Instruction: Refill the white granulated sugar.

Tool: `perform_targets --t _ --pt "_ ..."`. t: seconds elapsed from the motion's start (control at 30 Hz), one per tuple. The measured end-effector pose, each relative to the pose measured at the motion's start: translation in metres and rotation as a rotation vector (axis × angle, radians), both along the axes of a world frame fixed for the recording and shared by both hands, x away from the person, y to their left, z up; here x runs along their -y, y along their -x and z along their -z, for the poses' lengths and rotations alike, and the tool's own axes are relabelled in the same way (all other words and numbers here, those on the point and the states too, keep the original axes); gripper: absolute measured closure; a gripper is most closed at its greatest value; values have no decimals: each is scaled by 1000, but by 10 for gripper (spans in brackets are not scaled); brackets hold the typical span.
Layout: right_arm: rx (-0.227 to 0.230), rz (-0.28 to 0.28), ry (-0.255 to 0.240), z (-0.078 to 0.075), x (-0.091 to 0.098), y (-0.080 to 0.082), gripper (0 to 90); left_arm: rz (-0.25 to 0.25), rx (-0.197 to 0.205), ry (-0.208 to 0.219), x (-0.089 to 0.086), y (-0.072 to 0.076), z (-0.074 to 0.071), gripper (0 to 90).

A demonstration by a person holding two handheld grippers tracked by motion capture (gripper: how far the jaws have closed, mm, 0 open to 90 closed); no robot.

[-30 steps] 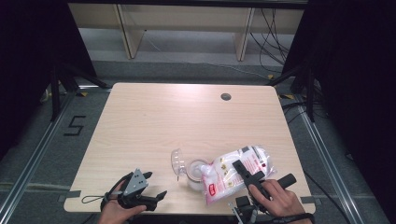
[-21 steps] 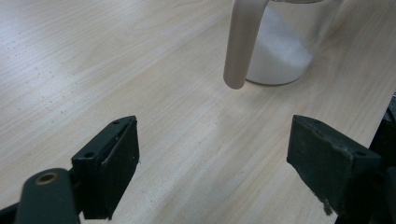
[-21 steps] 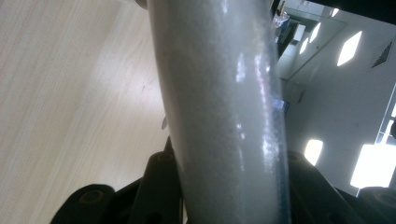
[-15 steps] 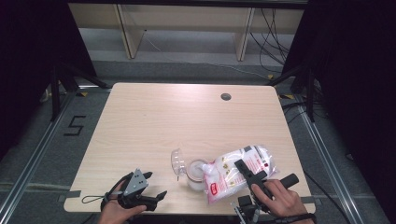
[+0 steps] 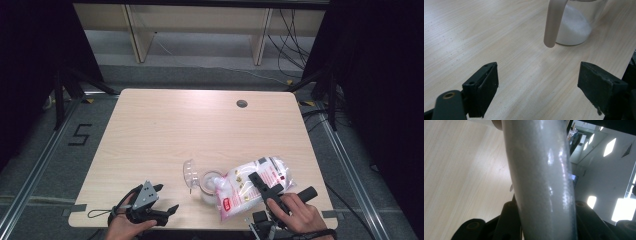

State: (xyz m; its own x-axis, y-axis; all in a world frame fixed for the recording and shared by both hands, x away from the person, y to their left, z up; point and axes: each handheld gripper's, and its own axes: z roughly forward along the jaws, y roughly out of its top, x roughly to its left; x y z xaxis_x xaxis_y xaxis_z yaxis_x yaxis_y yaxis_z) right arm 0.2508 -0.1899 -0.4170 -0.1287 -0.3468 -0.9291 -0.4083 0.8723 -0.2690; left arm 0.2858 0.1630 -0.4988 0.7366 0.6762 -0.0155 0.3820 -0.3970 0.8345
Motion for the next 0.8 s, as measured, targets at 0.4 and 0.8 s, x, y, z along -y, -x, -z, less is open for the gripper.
perform_targets --t 0.4,0.8 --pt "-8 6 -11 2 1 -1 730 3 3 -22 -1 0 0 166" --pt "-7 -4 -9 2 1 -1 731 4 5 -34 -2 -1 -1 166"
